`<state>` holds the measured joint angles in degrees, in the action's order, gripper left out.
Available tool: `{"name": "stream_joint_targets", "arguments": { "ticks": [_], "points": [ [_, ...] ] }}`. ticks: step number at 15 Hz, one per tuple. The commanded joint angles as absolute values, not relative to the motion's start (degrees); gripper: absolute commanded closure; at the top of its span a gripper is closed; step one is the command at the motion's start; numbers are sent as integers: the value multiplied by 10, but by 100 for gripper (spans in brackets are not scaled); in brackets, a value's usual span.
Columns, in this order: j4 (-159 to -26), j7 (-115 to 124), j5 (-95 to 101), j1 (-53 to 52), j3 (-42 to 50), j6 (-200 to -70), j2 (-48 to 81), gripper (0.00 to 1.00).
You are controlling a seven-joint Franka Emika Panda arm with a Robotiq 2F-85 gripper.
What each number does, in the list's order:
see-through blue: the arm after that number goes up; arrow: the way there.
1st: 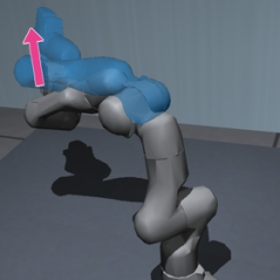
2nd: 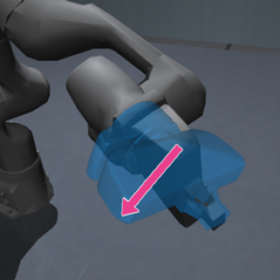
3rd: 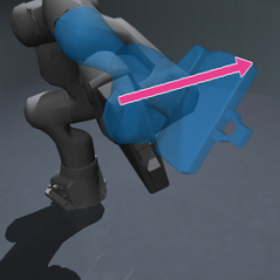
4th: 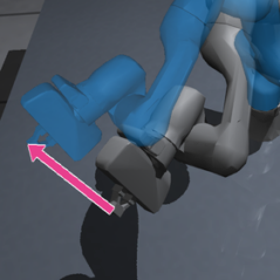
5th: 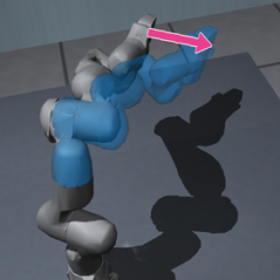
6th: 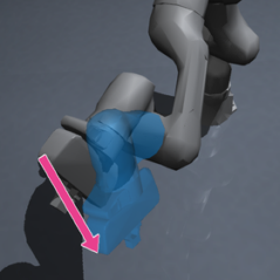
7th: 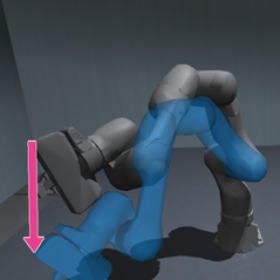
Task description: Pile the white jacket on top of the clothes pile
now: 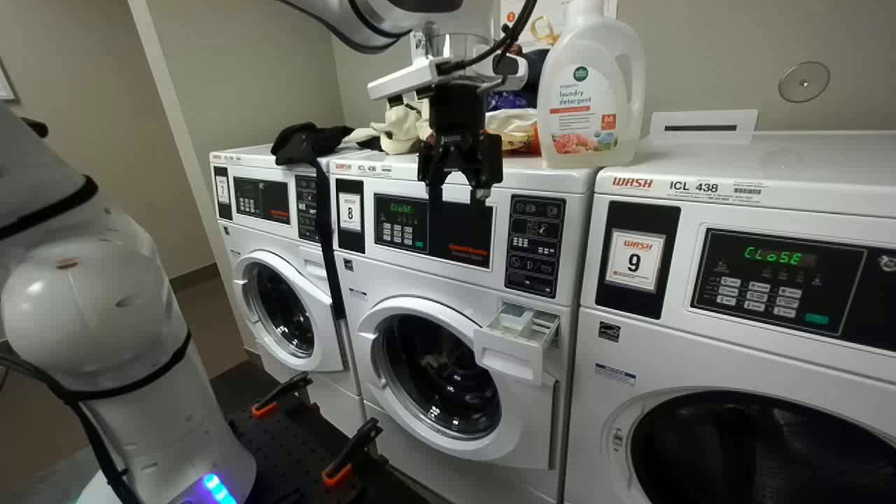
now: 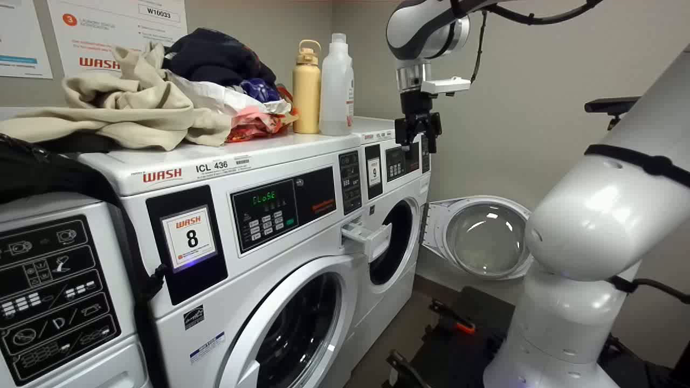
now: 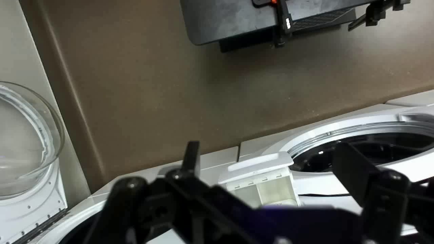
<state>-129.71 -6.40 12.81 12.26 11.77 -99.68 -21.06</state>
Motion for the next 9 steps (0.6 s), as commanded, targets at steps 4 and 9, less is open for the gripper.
{"name": "stream_joint_targets", "arguments": {
  "ticks": [4,9],
  "points": [
    [-1272,-81,127,110,119,-1008,-179,0],
    [-1167,-162,117,66,101,-1042,-70,0]
  ]
}}
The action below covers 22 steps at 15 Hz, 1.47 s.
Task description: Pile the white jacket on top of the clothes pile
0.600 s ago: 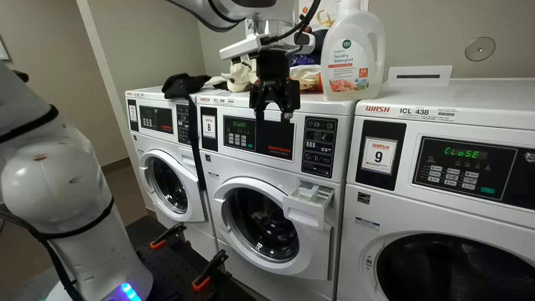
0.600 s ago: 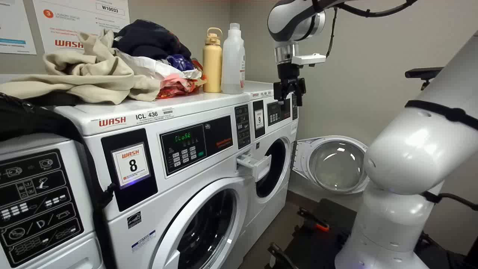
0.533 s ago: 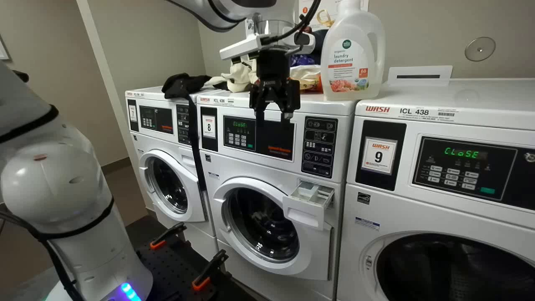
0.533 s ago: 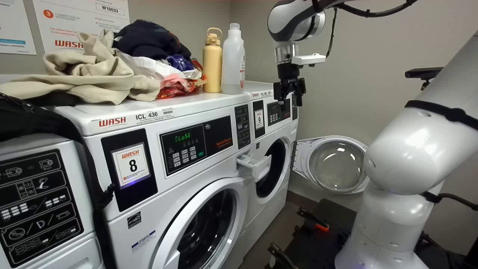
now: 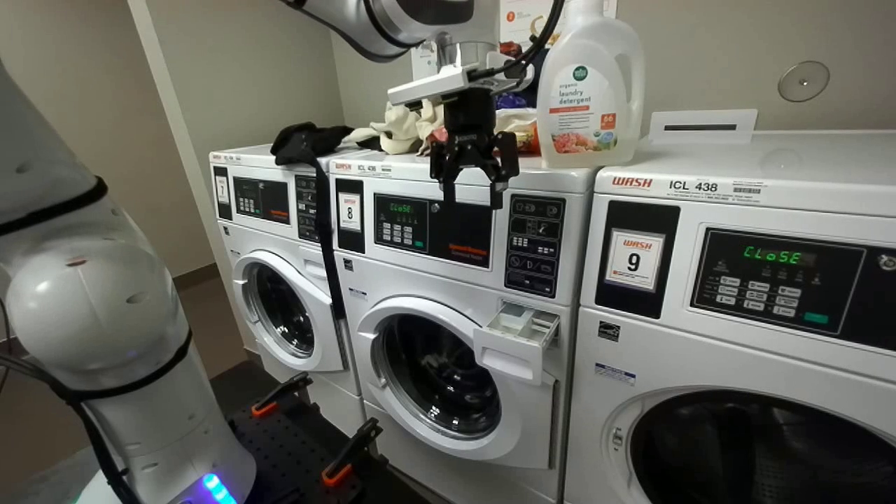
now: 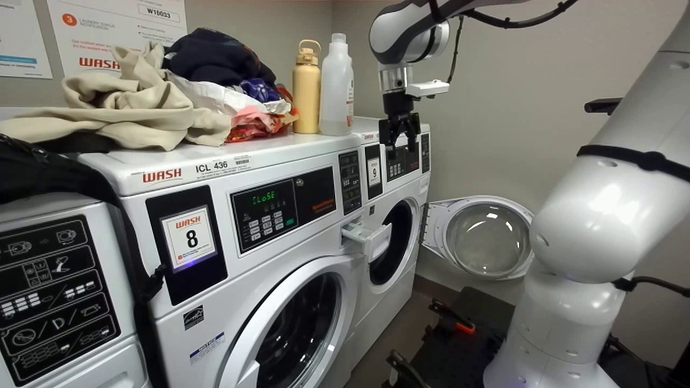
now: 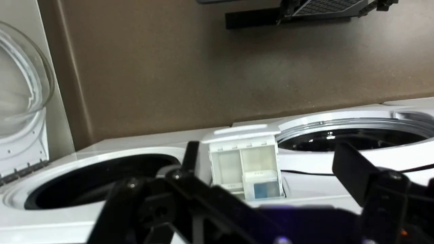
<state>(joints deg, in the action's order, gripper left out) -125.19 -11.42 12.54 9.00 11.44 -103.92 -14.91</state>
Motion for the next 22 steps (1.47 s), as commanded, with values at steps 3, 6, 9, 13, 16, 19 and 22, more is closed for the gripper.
{"name": "stream_joint_targets", "arguments": {
  "ticks": [3,6,9,13,16,19,22],
  "points": [
    [-1071,-220,111,38,72,-1033,1,0],
    [-966,-273,104,16,35,-1016,64,0],
    [-862,-333,98,0,-1,-997,111,0],
    [-727,-434,96,-12,-37,-969,159,0],
    [-629,-512,85,-21,-57,-958,199,0],
    [-536,-569,72,-31,-72,-980,258,0],
    [-465,-609,34,-36,-87,-989,325,0]
  ]
}}
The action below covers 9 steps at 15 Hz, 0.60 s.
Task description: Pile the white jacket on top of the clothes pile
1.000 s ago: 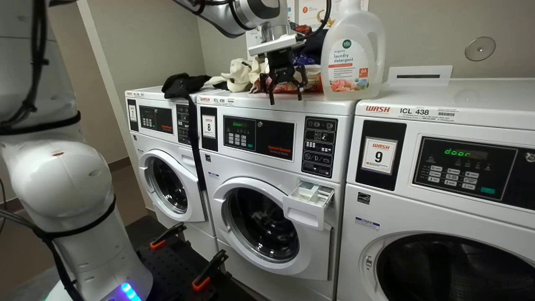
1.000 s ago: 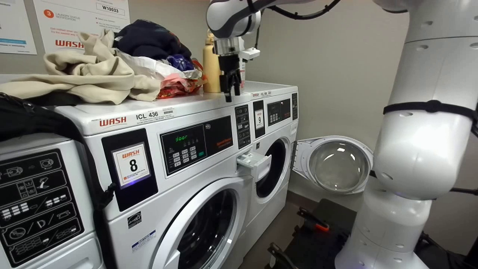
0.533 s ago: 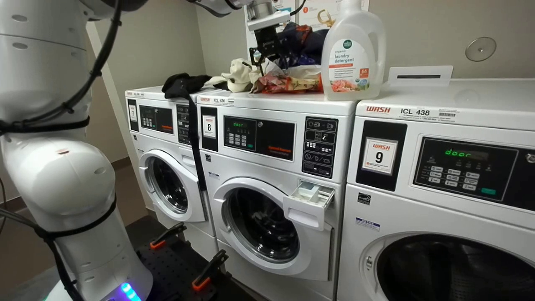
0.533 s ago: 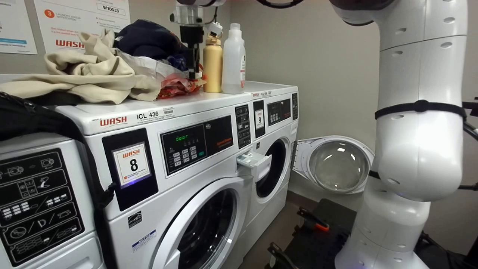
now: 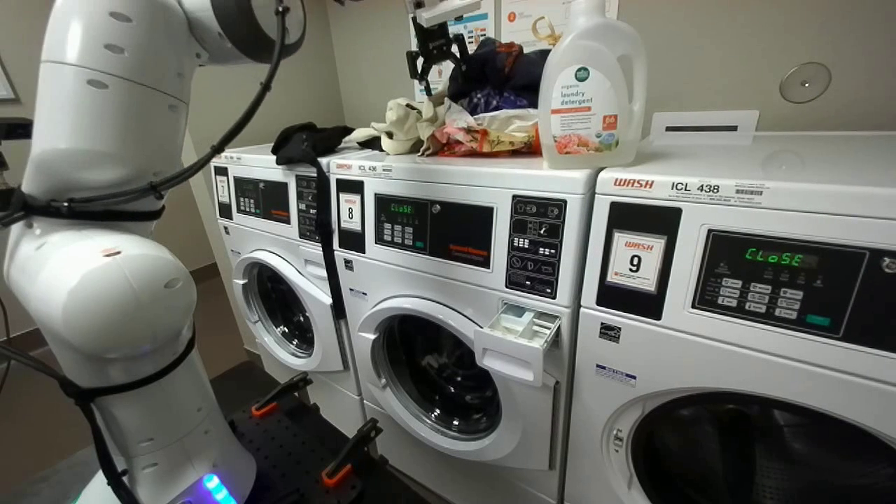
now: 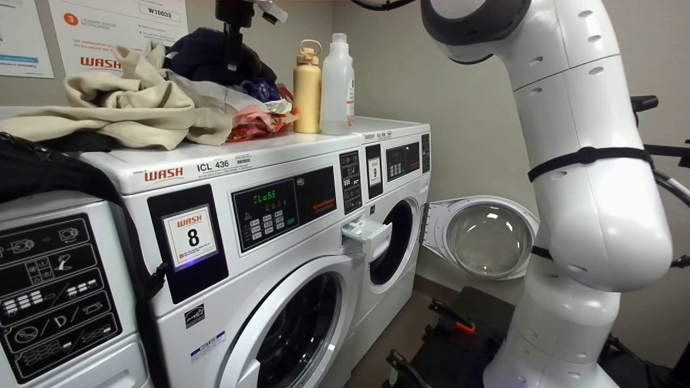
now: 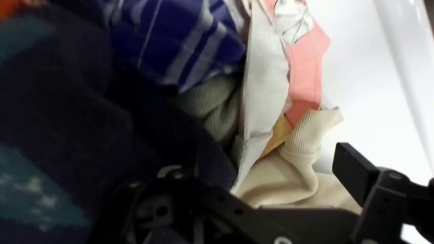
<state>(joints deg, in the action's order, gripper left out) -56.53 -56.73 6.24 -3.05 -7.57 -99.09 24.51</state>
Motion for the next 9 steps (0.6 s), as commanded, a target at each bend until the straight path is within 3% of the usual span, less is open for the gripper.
{"name": "stream_joint_targets", "arguments": {
  "ticks": [1,9],
  "points": [
    [-443,-620,19,-36,-93,-988,345,0],
    [-302,-703,-65,-33,-144,-989,448,0]
  ]
}}
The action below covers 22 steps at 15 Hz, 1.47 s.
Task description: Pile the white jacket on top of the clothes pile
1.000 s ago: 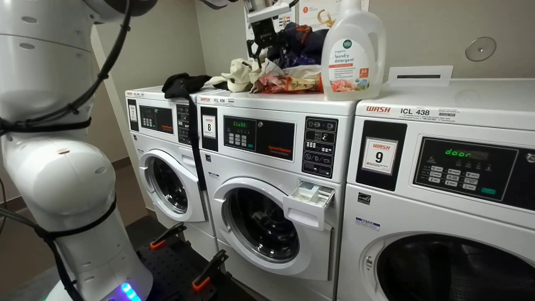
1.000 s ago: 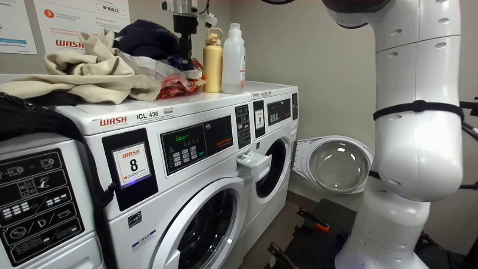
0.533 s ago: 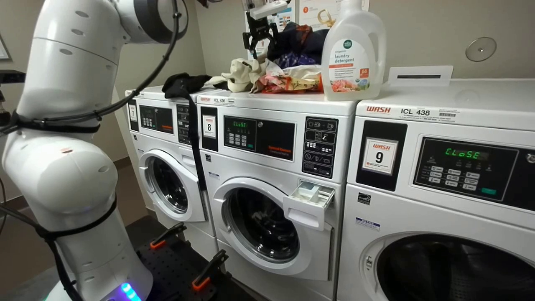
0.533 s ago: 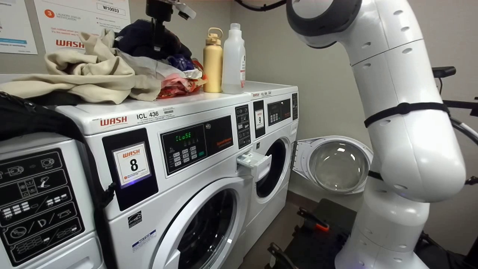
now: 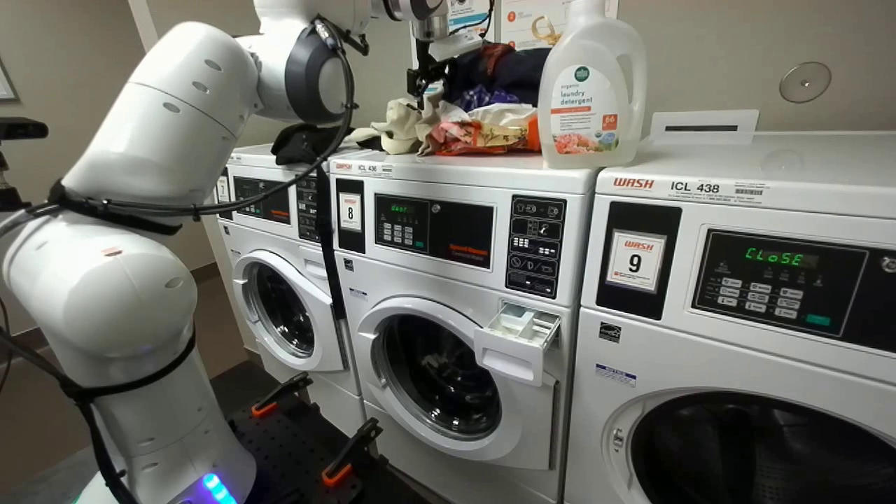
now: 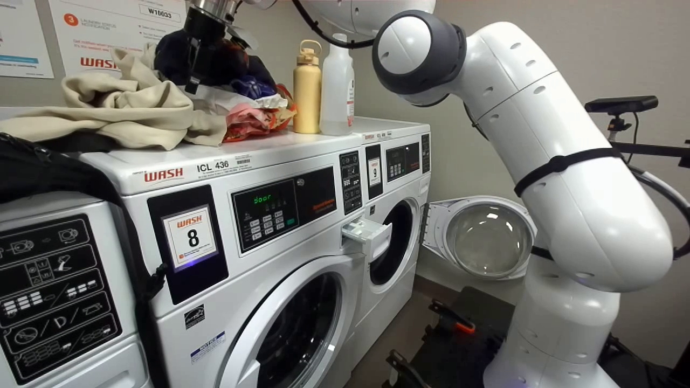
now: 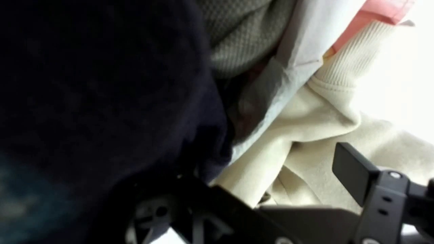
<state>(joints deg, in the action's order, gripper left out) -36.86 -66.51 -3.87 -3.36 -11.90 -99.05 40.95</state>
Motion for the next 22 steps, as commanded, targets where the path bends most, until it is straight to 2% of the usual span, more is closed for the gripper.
{"name": "stream_joint_targets", "arguments": {
  "ticks": [1,8,9,14,15,16,17,18,19,22],
  "points": [
    [-295,-712,-67,-34,-148,-989,450,0],
    [-276,-746,-72,-34,-177,-988,454,0],
    [-220,-748,-82,-51,-161,-957,487,0],
    [-198,-764,-96,-67,-159,-906,536,0],
    [-271,-771,-85,-56,-173,-925,510,0],
    [-272,-776,-84,-58,-173,-917,518,0],
    [-205,-774,-86,-77,-154,-878,563,0],
    [-206,-779,-85,-79,-151,-864,568,0],
    [-272,-786,-77,-67,-164,-879,537,0],
    [-271,-797,-75,-68,-165,-868,544,0]
  ]
}}
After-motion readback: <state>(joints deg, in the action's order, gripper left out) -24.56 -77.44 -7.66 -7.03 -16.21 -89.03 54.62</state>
